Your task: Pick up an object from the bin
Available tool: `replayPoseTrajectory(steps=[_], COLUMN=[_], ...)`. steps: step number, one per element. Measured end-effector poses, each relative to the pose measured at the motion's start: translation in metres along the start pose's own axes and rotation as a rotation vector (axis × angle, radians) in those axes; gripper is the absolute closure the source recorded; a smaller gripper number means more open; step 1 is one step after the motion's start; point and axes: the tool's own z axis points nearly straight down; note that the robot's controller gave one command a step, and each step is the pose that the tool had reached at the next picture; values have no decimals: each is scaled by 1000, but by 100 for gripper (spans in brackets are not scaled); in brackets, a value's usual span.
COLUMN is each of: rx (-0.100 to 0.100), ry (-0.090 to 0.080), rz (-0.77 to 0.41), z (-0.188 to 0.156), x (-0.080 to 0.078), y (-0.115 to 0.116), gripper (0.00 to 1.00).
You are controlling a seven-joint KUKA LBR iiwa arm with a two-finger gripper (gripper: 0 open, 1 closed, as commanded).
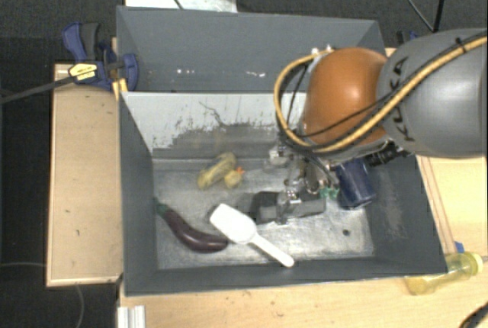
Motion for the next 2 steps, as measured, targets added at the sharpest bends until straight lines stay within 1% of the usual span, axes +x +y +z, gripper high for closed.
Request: replayPoseTrajectory(steps=[1,2], rx=[0,0], ry=[-5,-7], rz=[6,7], z=[72,77], x=[-12,-13], y=[-22,-23], gripper=[0,0])
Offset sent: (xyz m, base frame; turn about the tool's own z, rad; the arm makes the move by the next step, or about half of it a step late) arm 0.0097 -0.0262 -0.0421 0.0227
